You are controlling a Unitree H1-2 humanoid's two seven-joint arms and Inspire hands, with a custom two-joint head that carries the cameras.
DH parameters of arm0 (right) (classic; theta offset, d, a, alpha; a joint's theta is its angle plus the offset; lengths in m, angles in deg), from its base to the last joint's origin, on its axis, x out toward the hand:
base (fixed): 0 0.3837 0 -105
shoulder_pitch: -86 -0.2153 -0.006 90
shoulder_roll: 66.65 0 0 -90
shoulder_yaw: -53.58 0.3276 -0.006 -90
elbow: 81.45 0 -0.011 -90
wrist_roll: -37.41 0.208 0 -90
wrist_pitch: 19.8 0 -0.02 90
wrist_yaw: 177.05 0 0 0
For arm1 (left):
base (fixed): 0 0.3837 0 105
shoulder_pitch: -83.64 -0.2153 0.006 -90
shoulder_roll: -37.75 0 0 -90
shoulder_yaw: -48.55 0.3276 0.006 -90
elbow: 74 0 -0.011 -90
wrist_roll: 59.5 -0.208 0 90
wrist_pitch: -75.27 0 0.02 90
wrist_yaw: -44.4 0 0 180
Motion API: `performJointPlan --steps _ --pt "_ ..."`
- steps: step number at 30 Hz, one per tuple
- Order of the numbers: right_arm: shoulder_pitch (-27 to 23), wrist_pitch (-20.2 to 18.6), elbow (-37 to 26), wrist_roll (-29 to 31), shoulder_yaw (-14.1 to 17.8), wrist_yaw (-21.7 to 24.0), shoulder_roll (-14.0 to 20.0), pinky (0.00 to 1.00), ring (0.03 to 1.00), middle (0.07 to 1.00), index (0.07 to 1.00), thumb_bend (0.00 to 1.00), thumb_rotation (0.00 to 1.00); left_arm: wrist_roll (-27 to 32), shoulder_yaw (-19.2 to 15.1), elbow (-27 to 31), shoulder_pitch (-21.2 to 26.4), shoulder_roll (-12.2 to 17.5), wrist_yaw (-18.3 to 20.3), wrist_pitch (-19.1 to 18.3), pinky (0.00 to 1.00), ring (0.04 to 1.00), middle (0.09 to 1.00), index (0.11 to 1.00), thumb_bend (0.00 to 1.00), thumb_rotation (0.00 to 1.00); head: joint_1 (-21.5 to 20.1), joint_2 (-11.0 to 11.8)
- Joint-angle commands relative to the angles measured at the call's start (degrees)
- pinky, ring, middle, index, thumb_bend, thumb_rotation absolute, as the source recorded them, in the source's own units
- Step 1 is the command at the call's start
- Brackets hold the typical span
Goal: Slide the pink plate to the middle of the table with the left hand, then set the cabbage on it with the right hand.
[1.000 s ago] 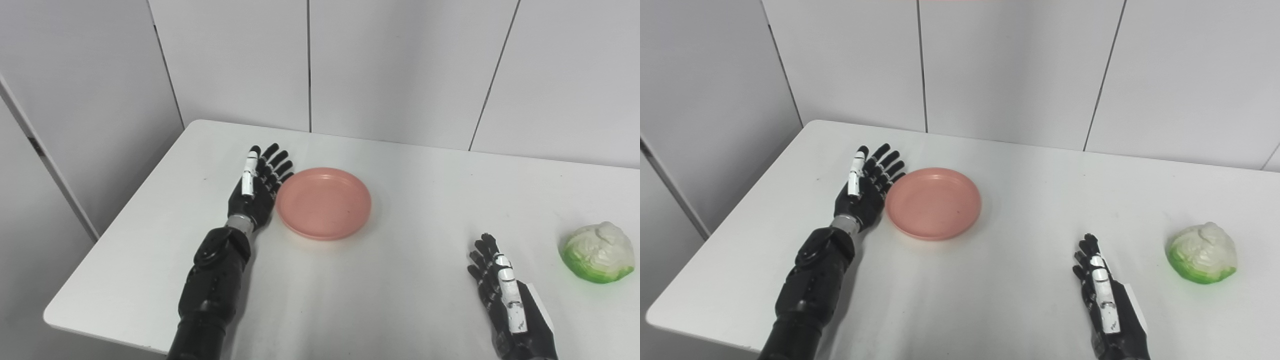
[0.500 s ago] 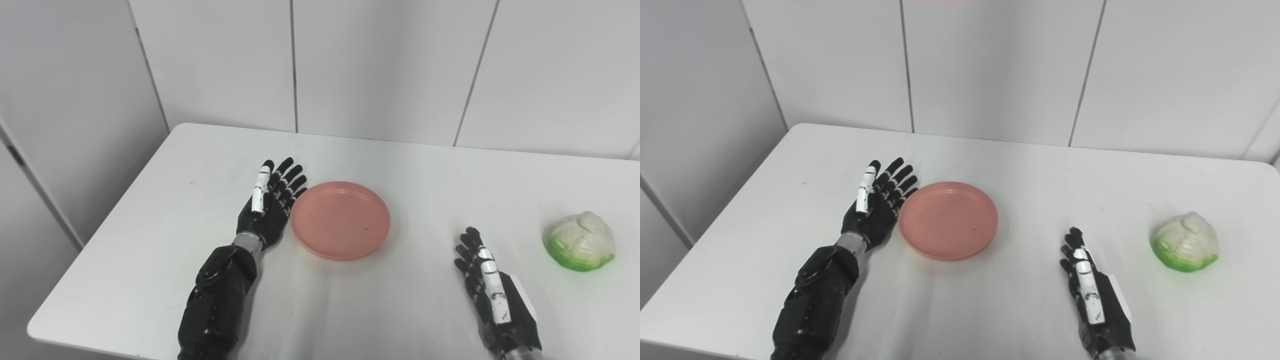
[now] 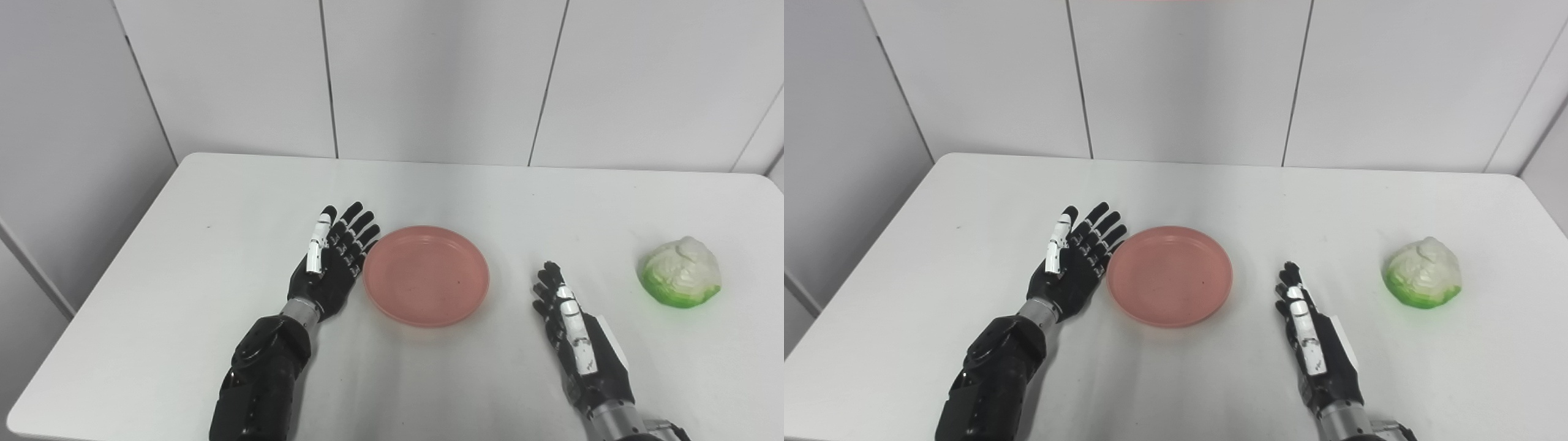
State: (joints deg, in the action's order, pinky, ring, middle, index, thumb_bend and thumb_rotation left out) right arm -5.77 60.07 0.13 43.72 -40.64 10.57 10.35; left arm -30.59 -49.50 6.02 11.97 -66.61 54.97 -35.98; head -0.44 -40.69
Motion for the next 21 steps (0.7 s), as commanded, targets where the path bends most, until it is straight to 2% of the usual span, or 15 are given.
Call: performJointPlan --steps 1,7,21 --pt "-1.3 -0.2 0.0 0.2 -0.8 0.4 -0.8 1.0 1.0 1.0 1.0 0.34 1.0 -0.1 0.6 0.6 -0.8 -0.2 0.4 -1.5 0.98 0.966 0.966 0.946 0.41 1.0 -0.5 -0.1" --pt "-1.4 0.4 0.6 -0.1 -0.9 0.3 -1.1 1.0 1.0 1.0 1.0 0.34 1.0 -0.8 1.5 1.7 -1.7 -0.7 -0.2 -1.9 0.96 0.957 0.958 0.941 0.41 1.0 -1.8 -0.2" --pt "-1.8 0.9 1.6 -0.6 -0.8 0.0 -1.8 1.0 1.0 1.0 1.0 0.34 1.0 -1.3 2.1 2.3 -3.1 0.1 1.1 -0.6 0.93 0.936 0.937 0.916 0.42 1.0 -3.9 -0.5"
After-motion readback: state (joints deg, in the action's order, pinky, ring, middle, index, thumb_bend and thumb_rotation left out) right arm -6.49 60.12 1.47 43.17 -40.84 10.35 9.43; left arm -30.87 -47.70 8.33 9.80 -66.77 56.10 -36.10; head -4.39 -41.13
